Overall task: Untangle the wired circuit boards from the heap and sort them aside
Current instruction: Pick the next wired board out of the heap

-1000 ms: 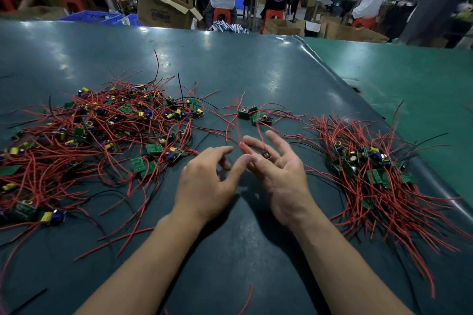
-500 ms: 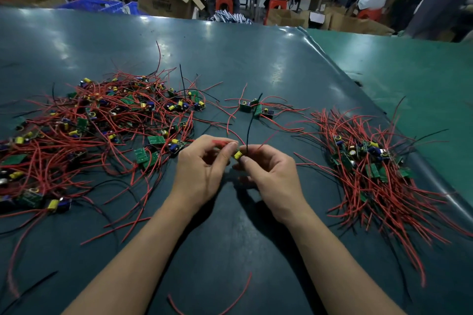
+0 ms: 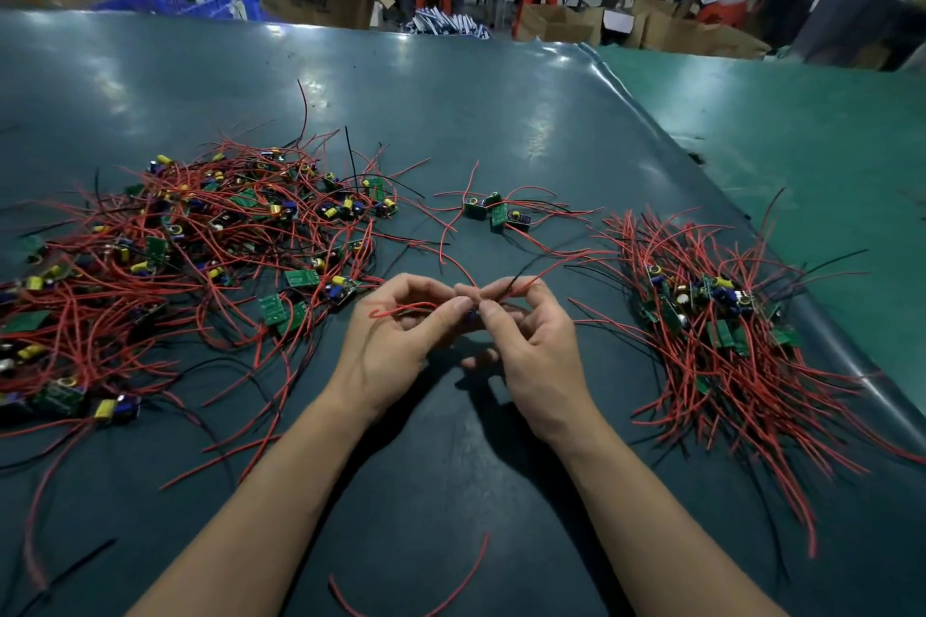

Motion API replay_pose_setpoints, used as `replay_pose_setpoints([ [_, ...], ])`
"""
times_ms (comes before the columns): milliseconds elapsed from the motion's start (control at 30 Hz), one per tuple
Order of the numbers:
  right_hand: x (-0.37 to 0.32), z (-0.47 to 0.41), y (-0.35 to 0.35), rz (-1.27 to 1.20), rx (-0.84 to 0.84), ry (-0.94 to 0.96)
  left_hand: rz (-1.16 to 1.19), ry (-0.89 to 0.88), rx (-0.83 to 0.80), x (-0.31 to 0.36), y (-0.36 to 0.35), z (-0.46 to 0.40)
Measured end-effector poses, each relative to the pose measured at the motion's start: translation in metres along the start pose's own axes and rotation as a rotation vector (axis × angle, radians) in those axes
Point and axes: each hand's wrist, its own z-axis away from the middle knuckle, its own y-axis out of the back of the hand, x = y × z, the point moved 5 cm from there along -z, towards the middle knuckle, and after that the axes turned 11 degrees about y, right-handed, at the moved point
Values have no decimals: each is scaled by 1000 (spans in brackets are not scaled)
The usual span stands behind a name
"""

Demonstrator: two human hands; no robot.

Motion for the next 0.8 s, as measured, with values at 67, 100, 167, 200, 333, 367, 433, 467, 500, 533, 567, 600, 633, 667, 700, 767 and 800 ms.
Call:
replay_pose_setpoints([
  [67, 0, 0, 0, -11, -5, -5, 2, 27, -12, -1, 2, 1],
  [100, 0, 0, 0, -15, 2, -13, -10, 27, -22, 0, 2, 2],
  [167, 1, 0, 2, -10, 30, -42, -17, -12, -28, 3, 2, 4],
  [200, 2, -1, 2, -1, 52, -59, -17, -36, -20, 5, 1, 4],
  [333, 3, 0, 6, 51, 107, -66, -35, -51, 11, 5, 1, 3],
  [367, 3, 0, 6, 55, 112, -67, -47, -47, 5, 4, 1, 3],
  [433, 3, -1, 7, 57, 130, -71, -65, -42, -17, 3, 1, 3],
  [467, 3, -1, 7, 48, 136, -76, -55, -33, -26, 3, 1, 2],
  [500, 3, -2, 8, 33, 144, -83, -25, -13, -32, 2, 1, 2],
  [533, 3, -3, 8, 15, 154, -88, 17, 17, -35, 1, 3, 1],
  [567, 3, -4, 9, -1, 168, -92, 60, 54, -39, 0, 5, 0],
  [600, 3, -5, 10, -8, 181, -93, 97, 91, -47, -1, 6, -1],
  [633, 2, -5, 13, -3, 190, -89, 125, 124, -59, -2, 7, -2],
  [667, 2, -6, 15, 12, 195, -82, 145, 149, -71, -2, 7, -2],
  [700, 1, -7, 18, 34, 201, -74, 162, 166, -80, -2, 7, -2],
  [767, -2, -9, 25, 71, 232, -53, 213, 188, -84, -2, 6, -3],
  [800, -4, -10, 29, 73, 258, -41, 243, 194, -83, -1, 6, -3],
])
